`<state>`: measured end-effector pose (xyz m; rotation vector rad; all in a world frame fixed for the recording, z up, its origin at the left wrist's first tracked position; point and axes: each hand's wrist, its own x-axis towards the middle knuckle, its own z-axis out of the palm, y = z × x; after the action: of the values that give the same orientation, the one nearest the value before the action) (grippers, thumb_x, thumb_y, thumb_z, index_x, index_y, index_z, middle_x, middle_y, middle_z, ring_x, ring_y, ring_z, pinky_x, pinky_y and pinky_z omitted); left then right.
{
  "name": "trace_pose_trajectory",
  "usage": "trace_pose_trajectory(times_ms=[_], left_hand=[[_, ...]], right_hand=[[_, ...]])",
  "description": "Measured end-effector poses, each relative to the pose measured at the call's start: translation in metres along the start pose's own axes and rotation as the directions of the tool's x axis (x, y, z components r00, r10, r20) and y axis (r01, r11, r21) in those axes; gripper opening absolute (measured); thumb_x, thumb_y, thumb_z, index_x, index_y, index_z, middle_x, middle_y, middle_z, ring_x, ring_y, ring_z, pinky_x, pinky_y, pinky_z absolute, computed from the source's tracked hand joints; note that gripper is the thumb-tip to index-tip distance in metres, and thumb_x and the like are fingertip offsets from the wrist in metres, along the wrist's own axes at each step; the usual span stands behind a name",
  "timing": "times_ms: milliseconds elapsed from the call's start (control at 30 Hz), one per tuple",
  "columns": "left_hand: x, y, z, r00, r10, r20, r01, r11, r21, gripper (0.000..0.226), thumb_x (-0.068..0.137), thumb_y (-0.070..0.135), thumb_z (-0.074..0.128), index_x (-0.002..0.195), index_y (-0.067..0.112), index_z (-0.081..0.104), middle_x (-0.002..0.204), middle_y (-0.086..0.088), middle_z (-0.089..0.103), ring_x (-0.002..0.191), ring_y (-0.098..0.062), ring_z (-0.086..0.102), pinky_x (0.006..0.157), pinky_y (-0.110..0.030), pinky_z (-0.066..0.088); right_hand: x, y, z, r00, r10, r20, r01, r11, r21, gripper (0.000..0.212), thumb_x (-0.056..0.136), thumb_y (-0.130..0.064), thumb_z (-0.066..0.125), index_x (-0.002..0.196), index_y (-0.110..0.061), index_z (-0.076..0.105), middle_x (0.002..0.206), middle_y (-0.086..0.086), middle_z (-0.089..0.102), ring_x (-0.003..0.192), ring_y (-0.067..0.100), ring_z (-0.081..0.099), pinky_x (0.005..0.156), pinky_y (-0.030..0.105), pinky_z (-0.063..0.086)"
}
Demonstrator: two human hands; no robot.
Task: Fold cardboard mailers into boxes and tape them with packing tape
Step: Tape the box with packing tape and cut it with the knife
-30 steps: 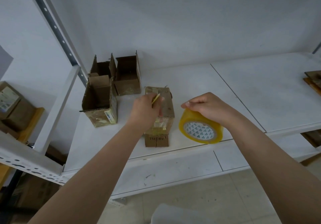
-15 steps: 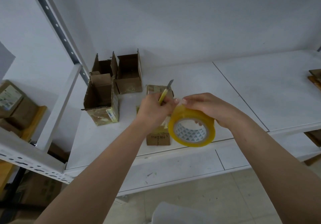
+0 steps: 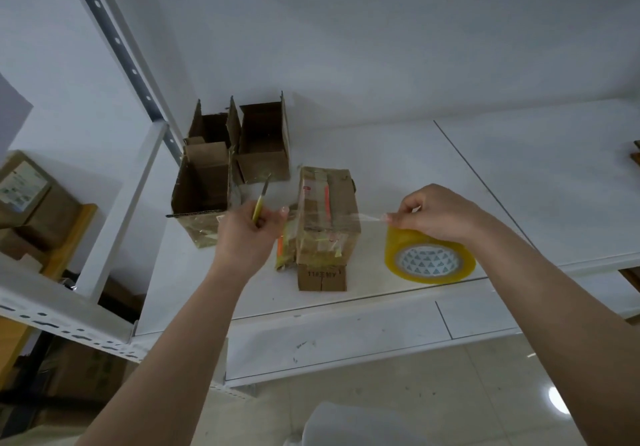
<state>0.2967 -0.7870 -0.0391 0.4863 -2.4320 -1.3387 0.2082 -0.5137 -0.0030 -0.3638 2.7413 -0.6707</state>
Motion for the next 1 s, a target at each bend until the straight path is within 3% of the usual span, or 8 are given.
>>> trace_pose_trajectory(times_ms=[100,200,400,567,667,867,967,1000], left_hand=[[0.005,-0.004,0.003,1.0,-0.012,-0.002,0.012,1.0,0.016,0.04,0.088,0.044,0.064,0.076,0.007,0.059,0.076,-0.017,0.066,0.068,-0.029,0.062,0.067,-0.044,0.053],[0.008,-0.012,0.009,1.0,-0.029,0.005,0.028,0.999,0.034,0.038,0.089,0.045,0.063,0.074,0.01,0.06,0.072,-0.012,0.066,0.071,-0.027,0.063,0.065,-0.036,0.051],[0.002,-0.046,0.026,0.971,-0.227,0.076,0.231,0.972,-0.041,0.044,0.091,0.046,0.059,0.084,0.003,0.06,0.084,-0.019,0.067,0.079,-0.032,0.063,0.07,-0.041,0.051],[-0.012,-0.055,0.047,0.902,-0.39,0.186,0.423,0.884,-0.2,0.045,0.093,0.051,0.053,0.071,0.012,0.057,0.055,0.001,0.047,0.052,-0.018,0.038,0.055,-0.029,0.033],[-0.011,-0.056,0.05,0.892,-0.403,0.205,0.443,0.871,-0.212,0.048,0.091,0.054,0.054,0.07,0.011,0.055,0.064,-0.008,0.047,0.054,-0.019,0.038,0.059,-0.034,0.032],[-0.013,-0.06,0.053,0.845,-0.482,0.234,0.528,0.821,-0.217,0.053,0.085,0.061,0.057,0.076,0.009,0.051,0.065,-0.005,0.047,0.05,-0.016,0.039,0.048,-0.028,0.033],[-0.02,-0.062,0.051,0.898,-0.417,0.141,0.433,0.895,-0.104,0.044,0.09,0.048,0.059,0.093,0.006,0.045,0.077,-0.004,0.053,0.06,-0.014,0.045,0.054,-0.039,0.041],[-0.02,-0.059,0.045,0.923,-0.374,0.089,0.38,0.922,-0.067,0.04,0.092,0.043,0.058,0.1,0.006,0.045,0.085,-0.004,0.057,0.065,-0.011,0.049,0.055,-0.034,0.042]], right_hand=[[0.007,0.0,0.005,0.999,0.031,-0.028,-0.034,0.996,-0.082,0.041,0.077,-0.072,0.059,0.076,-0.032,0.067,0.078,-0.012,0.065,0.073,0.009,0.061,0.063,0.028,0.041],[0.015,0.0,0.012,0.997,0.055,-0.047,-0.063,0.983,-0.172,0.041,0.078,-0.072,0.057,0.077,-0.032,0.066,0.079,-0.014,0.062,0.072,0.005,0.055,0.059,0.026,0.035],[0.029,-0.007,0.037,0.999,0.052,-0.013,-0.054,0.956,-0.287,0.043,0.08,-0.071,0.054,0.076,-0.03,0.066,0.076,-0.013,0.062,0.072,0.006,0.053,0.056,0.024,0.031],[0.037,-0.019,0.055,0.999,0.035,0.028,-0.025,0.955,-0.296,0.049,0.079,-0.075,0.05,0.08,-0.028,0.068,0.075,-0.012,0.062,0.07,0.005,0.053,0.055,0.024,0.03],[0.039,-0.021,0.054,0.998,0.043,0.047,-0.027,0.953,-0.302,0.048,0.079,-0.074,0.05,0.08,-0.029,0.067,0.075,-0.012,0.062,0.07,0.005,0.053,0.055,0.025,0.032],[0.038,-0.021,0.052,0.997,0.053,0.057,-0.034,0.952,-0.305,0.044,0.079,-0.074,0.05,0.079,-0.032,0.063,0.076,-0.013,0.061,0.071,0.005,0.053,0.056,0.025,0.032],[0.037,-0.021,0.052,0.997,0.056,0.054,-0.037,0.952,-0.304,0.044,0.079,-0.074,0.051,0.081,-0.032,0.064,0.076,-0.014,0.06,0.071,0.004,0.052,0.056,0.025,0.031],[0.037,-0.021,0.052,0.997,0.055,0.054,-0.037,0.953,-0.302,0.044,0.079,-0.074,0.051,0.082,-0.032,0.065,0.076,-0.013,0.06,0.071,0.004,0.052,0.056,0.025,0.032]])
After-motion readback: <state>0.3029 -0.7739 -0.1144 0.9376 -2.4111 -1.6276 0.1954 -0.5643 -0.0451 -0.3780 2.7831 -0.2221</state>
